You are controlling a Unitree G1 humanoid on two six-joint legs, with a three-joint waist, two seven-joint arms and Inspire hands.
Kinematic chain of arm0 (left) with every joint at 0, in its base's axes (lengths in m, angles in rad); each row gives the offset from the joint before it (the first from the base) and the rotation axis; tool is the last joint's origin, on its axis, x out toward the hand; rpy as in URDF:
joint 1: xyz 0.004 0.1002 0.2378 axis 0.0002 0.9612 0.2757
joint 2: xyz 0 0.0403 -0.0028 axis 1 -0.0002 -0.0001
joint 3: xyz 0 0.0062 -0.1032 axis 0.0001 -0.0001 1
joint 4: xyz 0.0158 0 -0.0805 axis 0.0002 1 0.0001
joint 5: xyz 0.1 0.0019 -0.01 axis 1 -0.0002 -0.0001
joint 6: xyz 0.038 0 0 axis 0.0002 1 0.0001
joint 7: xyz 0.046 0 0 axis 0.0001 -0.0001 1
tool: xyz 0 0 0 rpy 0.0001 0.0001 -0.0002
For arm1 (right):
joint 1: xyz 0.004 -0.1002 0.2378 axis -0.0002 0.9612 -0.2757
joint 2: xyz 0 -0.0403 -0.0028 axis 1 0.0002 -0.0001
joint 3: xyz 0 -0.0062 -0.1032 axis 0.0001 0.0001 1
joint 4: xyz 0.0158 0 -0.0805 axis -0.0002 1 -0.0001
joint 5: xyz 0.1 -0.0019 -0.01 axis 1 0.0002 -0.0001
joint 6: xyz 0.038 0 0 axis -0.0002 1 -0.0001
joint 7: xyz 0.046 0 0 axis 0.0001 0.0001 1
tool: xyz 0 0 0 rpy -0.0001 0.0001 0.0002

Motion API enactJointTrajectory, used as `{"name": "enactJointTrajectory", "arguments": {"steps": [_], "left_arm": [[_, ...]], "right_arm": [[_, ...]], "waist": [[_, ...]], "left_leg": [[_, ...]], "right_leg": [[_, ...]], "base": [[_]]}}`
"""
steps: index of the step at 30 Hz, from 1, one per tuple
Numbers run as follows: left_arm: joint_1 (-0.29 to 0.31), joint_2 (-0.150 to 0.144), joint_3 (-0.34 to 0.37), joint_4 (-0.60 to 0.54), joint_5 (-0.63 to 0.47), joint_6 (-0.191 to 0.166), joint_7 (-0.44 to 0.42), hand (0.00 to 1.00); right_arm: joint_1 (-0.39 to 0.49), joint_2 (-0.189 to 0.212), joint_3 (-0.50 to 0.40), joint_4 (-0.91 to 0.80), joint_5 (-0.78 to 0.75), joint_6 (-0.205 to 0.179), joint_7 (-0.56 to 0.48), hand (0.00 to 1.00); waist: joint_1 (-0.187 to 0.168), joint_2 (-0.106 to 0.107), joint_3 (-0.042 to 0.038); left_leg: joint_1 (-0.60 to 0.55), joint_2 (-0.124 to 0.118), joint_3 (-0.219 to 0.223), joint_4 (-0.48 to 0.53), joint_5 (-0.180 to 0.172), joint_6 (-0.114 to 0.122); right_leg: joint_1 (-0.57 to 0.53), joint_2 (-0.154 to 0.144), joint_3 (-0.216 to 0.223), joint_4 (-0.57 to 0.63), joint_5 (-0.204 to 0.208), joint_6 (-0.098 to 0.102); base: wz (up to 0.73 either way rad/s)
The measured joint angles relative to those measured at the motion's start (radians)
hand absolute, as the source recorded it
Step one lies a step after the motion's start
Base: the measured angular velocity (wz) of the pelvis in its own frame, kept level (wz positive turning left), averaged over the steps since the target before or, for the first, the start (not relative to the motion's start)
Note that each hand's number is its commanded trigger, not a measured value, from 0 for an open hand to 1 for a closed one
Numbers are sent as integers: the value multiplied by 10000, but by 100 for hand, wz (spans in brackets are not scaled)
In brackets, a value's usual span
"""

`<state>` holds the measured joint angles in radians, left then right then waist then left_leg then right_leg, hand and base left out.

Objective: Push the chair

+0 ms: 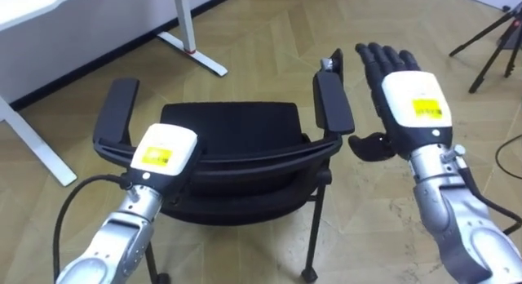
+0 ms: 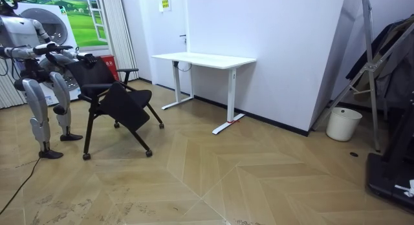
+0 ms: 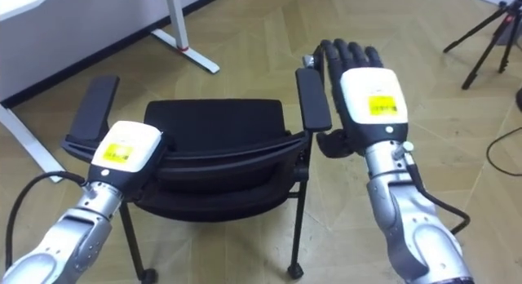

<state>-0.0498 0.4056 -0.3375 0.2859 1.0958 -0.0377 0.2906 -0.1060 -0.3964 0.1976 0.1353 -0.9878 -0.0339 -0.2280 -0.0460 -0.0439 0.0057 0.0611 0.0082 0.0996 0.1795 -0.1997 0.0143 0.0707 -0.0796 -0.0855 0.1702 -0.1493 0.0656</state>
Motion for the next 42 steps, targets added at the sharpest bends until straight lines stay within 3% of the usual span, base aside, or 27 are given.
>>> {"name": "enactJointTrajectory", "arguments": {"steps": [10,20,31,42], "left_arm": [[-123,91,7,136,-5,-280,23,100],[-359,235,-20,285,-5,-632,20,100],[-421,452,-59,275,-43,-770,28,100],[-836,391,-517,541,-35,-709,58,100]], "right_arm": [[1,-35,386,-119,32,-324,1015,0],[1,-382,967,-783,25,-829,1915,0],[-1,-411,1017,-1210,34,-823,2197,0],[-238,-385,2446,-1673,482,-737,3148,0]], "waist": [[115,-43,8],[299,-146,64],[301,-249,41],[531,-339,86]], "left_leg": [[4,0,1,8,0,0],[2,-3,-22,-12,0,0],[-49,-8,-119,19,0,-1],[9,-14,-281,33,4,-5]], "right_leg": [[8,0,-9,-3,0,0],[17,0,-34,-6,0,0],[16,-1,-108,2,0,0],[152,-3,-236,-18,-1,0]], "base": [[0],[0],[1],[4]]}}
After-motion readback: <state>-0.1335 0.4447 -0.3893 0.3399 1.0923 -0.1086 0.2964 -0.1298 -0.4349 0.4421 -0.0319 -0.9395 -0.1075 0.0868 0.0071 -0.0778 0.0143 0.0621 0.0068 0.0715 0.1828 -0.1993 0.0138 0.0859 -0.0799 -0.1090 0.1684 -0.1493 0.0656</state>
